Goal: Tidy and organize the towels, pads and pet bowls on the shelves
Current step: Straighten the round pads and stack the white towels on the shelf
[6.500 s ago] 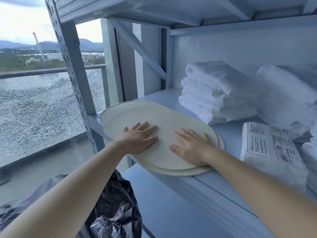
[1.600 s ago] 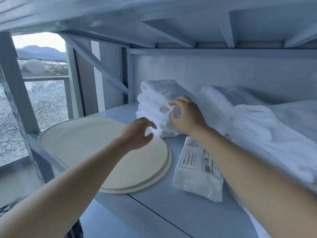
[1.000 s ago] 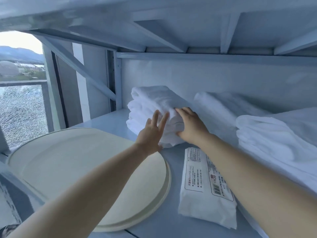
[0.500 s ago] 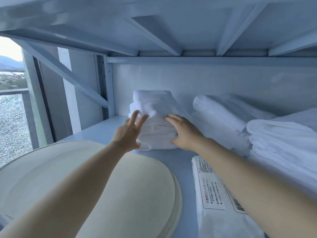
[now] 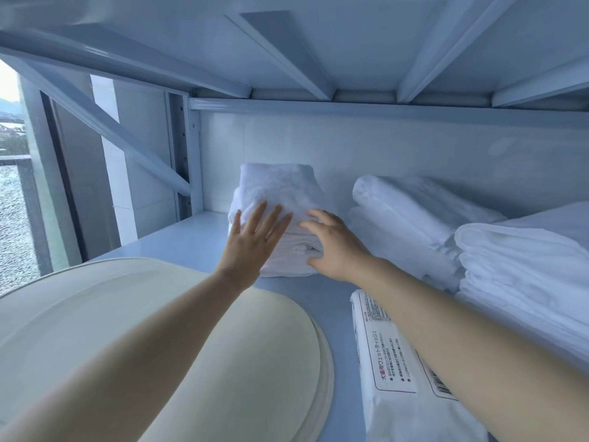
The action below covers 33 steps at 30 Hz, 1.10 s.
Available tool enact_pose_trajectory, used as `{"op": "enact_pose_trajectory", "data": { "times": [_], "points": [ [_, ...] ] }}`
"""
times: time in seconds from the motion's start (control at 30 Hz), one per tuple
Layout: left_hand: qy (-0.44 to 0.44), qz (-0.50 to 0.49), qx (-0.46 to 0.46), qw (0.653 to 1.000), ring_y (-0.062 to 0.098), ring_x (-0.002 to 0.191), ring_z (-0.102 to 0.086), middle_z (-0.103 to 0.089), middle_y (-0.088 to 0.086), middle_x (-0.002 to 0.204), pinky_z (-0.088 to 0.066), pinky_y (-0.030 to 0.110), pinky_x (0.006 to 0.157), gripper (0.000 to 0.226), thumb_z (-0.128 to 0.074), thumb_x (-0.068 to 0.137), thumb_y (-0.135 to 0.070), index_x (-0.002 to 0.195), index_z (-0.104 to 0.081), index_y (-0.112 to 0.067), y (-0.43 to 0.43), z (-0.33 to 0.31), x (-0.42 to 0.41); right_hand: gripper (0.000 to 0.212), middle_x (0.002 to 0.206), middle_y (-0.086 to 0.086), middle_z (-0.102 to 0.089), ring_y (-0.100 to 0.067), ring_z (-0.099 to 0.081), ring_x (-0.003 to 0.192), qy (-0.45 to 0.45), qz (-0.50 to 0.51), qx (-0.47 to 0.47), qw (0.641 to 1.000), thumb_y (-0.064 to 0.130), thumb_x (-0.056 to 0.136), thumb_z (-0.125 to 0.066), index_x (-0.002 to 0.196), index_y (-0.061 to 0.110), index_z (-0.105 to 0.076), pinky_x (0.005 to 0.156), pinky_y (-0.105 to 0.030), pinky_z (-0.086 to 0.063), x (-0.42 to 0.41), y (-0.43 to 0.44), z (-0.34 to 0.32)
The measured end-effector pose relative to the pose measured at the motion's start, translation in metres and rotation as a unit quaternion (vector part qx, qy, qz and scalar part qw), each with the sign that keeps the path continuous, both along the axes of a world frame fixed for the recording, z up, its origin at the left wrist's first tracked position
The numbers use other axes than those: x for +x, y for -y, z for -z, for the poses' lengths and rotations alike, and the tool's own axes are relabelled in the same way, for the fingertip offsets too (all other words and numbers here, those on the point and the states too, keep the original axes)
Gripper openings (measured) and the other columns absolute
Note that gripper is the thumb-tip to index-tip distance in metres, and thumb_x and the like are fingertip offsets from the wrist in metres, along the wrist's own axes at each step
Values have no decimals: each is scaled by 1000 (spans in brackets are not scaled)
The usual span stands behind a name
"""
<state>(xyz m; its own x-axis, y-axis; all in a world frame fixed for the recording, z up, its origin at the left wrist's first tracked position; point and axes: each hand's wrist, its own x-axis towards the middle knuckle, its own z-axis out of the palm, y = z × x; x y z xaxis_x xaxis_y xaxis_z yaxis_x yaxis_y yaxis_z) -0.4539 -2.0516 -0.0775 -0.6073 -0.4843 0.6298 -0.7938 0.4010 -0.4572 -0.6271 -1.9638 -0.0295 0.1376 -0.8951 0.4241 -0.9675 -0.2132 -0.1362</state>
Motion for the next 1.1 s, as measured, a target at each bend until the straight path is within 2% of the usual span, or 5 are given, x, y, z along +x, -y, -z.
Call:
{"op": "enact_pose_trajectory", "data": {
  "times": [0.13, 0.3, 0.43, 0.57, 1.1],
  "points": [
    [-17, 15, 12, 1000, 40, 128, -40, -42, 11, 141, -47, 57, 84, 117, -85, 36, -10, 140, -31, -14, 14, 2, 2, 62, 149, 2, -24, -16, -25, 136, -6, -7, -4, 1000, 13, 78, -65, 135, 19, -42, 102, -27, -30, -7, -10, -2],
    [-45, -21, 33, 998, 43, 128, -38, -35, 10, 143, -43, 64, 86, 122, -86, 37, 1, 140, -23, -15, 29, -1, 5, 64, 149, 4, -24, -16, -27, 134, -6, 28, 0, 1000, 19, 81, -67, 138, 23, -37, 102, -30, -35, -20, -25, -3],
    [-79, -18, 80, 994, 41, 139, -5, -14, 7, 150, -7, 76, 96, 116, -79, 50, -1, 144, -13, -19, 18, -2, -8, 61, 143, 5, -29, -16, -39, 124, 5, 54, 1, 999, 20, 83, -64, 138, 24, -37, 97, -31, -40, -31, -40, -4],
    [-138, 68, 121, 981, 31, 142, 12, -12, 1, 153, 22, 64, 96, 93, -65, 63, -18, 144, -21, -28, -13, -7, -37, 55, 138, 4, -37, -15, -44, 120, 18, 57, -40, 997, 18, 84, -62, 135, 20, -42, 96, -29, -39, -31, -51, -8],
    [-128, 176, 205, 954, 16, 143, 2, -15, -6, 152, 8, 61, 107, 74, -53, 82, -43, 144, -15, -27, -47, -19, -100, 53, 139, 0, -36, -21, -42, 122, 25, 134, -79, 988, 15, 85, -57, 135, 16, -42, 96, -34, -41, -41, -69, -18]
  ]
}}
